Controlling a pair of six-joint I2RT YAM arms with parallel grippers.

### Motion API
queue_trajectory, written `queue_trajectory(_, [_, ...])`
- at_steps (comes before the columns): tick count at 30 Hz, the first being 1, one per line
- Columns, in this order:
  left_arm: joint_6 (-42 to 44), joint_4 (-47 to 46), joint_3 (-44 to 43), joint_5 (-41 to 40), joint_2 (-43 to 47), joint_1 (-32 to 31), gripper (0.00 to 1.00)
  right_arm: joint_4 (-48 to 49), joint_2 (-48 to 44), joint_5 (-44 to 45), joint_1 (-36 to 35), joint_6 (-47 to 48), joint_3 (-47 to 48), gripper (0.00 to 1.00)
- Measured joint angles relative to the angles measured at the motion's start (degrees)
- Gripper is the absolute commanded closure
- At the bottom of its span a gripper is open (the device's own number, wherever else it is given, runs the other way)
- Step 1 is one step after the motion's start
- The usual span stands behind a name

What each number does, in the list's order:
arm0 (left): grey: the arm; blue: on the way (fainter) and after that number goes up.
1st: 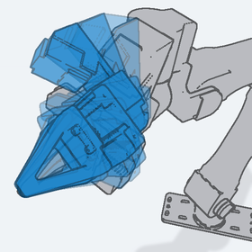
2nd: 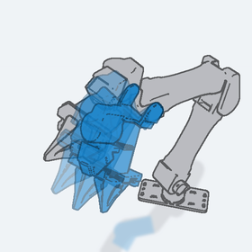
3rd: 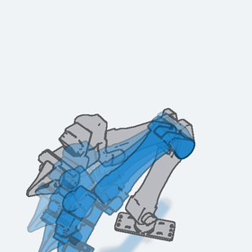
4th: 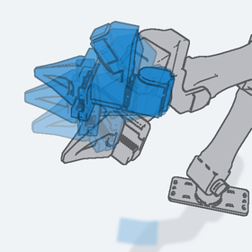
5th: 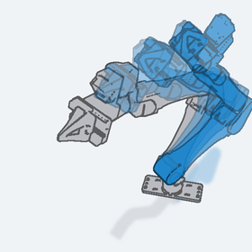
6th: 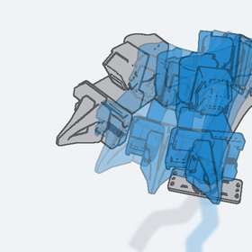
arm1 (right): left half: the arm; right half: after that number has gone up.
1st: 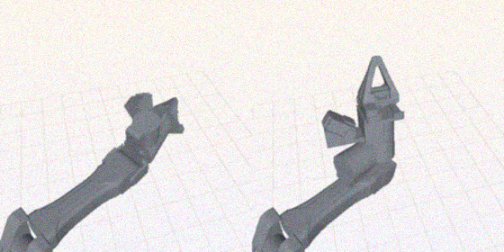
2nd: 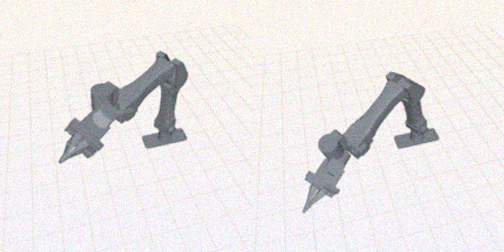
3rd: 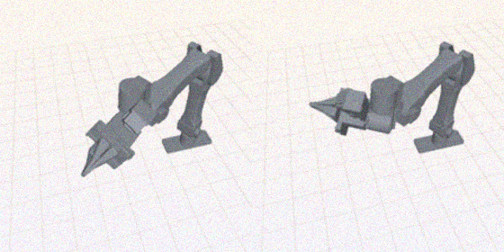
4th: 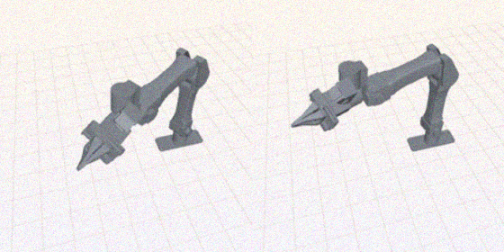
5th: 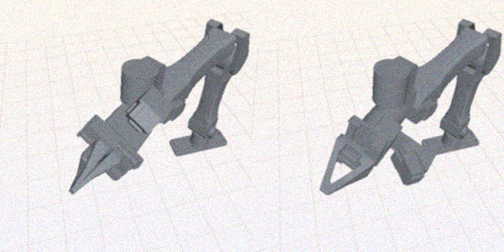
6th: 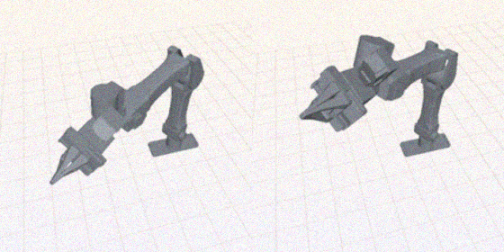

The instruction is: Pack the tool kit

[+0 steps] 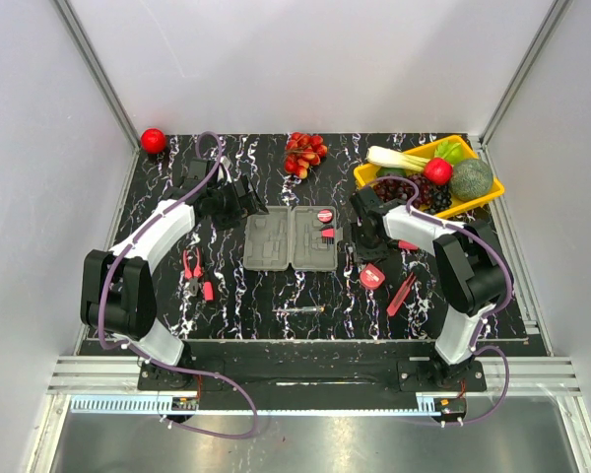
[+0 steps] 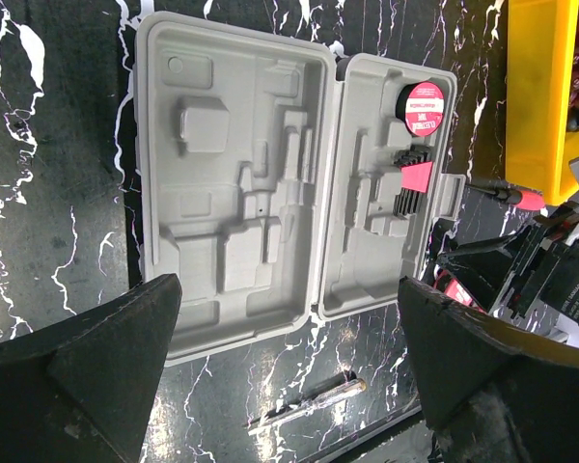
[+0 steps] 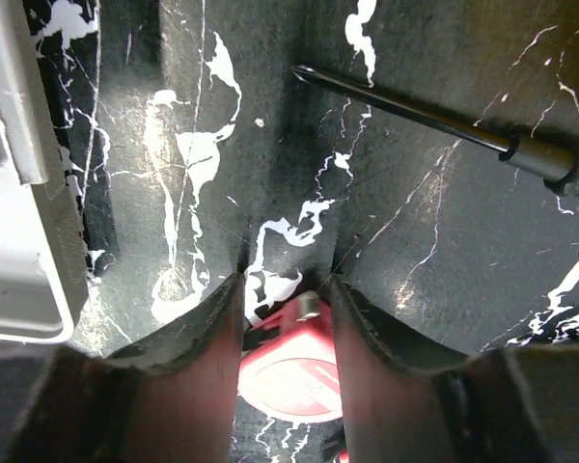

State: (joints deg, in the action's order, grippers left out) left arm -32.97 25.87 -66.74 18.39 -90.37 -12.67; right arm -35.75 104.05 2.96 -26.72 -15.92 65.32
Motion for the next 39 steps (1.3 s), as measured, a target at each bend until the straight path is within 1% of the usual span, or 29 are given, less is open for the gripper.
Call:
queue_trajectory(2, [0.0, 0.0, 0.0, 0.22, -0.02, 0.0, 0.01, 0.28, 0.02, -0.39, 0.02, -0.33, 0.02, 0.64])
queue_trajectory(4, [0.0, -0.02, 0.0, 0.42, -0.02, 0.0, 0.01, 0.44, 0.02, -0.66, 0.09, -0.9, 0.02, 0.63])
queue_trajectory(5, [-0.02, 0.0, 0.0, 0.52, -0.02, 0.0, 0.01, 0.44, 0.0, -0.7, 0.11, -1.29, 0.02, 0.58])
queue_trajectory(6, [-0.02, -0.02, 0.0, 0.61, -0.02, 0.0, 0.01, 0.44, -0.04, -0.7, 0.11, -1.68, 0.02, 0.51])
queue_trajectory(8, [-0.04, -0.02, 0.0, 0.72, -0.02, 0.0, 0.01, 0.57, -0.11, -0.98, 0.13, -2.71, 0.02, 0.29])
queue_trajectory(9, [-0.07, -0.04, 0.0, 0.79, -0.02, 0.0, 0.01, 0.7, -0.17, -0.98, 0.11, -3.23, 0.02, 0.22])
queue_trajectory(10, [-0.07, -0.04, 0.0, 0.87, -0.02, 0.0, 0.01, 0.79, -0.33, -0.9, 0.11, -3.69, 0.02, 0.16])
queue_trajectory(12, [-0.07, -0.07, 0.0, 0.96, -0.02, 0.0, 0.01, 0.7, -0.5, 0.09, 0.11, -5.18, 0.02, 0.09])
queue_trajectory(17, [-0.09, -0.07, 0.0, 1.33, -0.02, 0.0, 0.01, -1.55, -3.61, 3.67, 0.11, -11.26, 0.15, 0.07])
queue_trajectory(20, [-0.13, -0.11, 0.0, 1.57, -0.02, 0.0, 0.01, -3.5, -7.54, 4.07, 0.11, -17.09, 0.98, 0.07])
queue_trajectory(24, [-0.48, -0.31, 0.0, 1.99, -0.24, 0.0, 0.01, -7.13, -10.36, 3.39, 0.11, -24.74, 2.38, 0.08])
queue_trajectory(30, [-1.27, -0.37, 0.02, 2.91, -0.76, 0.0, 0.01, -12.39, -9.4, 0.55, 0.11, -34.03, 2.49, 0.08])
queue_trajectory(39, [-1.6, -0.76, 0.04, 4.04, -0.79, 0.0, 0.01, -15.1, -5.35, -0.2, 0.11, -40.89, 2.49, 0.04])
